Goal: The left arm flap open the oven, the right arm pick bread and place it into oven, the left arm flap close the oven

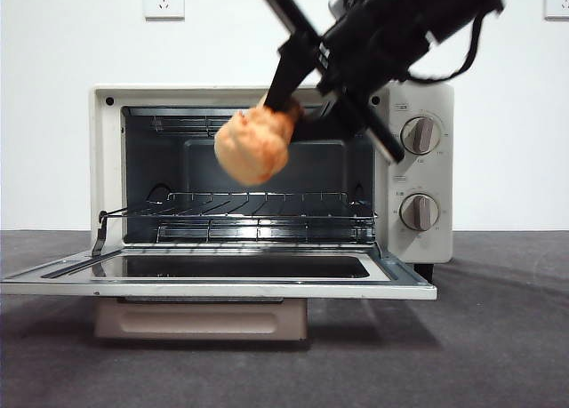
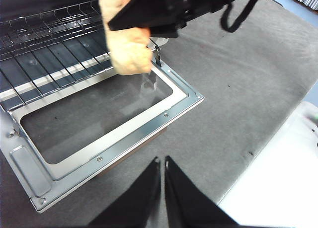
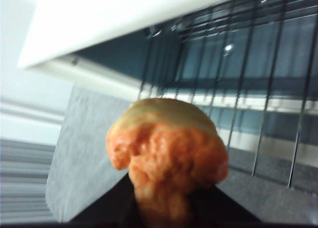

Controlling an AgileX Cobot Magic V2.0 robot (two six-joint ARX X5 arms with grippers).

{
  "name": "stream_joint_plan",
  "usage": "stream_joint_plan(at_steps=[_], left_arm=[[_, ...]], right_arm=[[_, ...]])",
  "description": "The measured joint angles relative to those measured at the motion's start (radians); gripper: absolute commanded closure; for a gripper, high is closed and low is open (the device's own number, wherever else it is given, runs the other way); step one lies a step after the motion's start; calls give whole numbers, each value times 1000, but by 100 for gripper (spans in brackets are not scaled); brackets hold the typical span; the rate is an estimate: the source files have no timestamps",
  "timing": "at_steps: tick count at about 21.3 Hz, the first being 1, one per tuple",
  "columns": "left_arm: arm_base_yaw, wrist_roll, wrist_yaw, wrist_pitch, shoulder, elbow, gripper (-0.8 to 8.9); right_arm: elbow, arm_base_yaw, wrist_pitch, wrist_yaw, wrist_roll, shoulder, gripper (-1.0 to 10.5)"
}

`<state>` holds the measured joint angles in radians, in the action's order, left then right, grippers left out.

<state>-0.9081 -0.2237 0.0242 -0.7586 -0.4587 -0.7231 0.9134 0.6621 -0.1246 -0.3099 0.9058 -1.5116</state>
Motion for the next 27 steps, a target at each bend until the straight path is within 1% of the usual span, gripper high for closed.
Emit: stream_joint_plan(at_steps=[3,6,11,13,16,18,22,27], left_arm=[[0,-1,0,0,0,0,797],[0,-3,0,0,2,0,797],[0,-8,0,-1,14,0,797],[0,-8,0,-1,16,0,797],[0,-8,0,-1,16,0,797],[0,-8,0,-3,16,0,797],[0,-8,0,-21,16,0,797],[0,-13,0,-22,19,0,797]], right_arm=[[0,0,-48,34,39,-47,884],[0,1,-77,87,63,-67,883],[0,4,-169,209,89,-68,883],[0,2,-162,244,106,-68,883],[0,3,-152,255,116,-68,874],[0,3,-152,259,117,-68,818],[0,3,-152,288,118,-68,642],[0,3,-152,315,121,-68,538]])
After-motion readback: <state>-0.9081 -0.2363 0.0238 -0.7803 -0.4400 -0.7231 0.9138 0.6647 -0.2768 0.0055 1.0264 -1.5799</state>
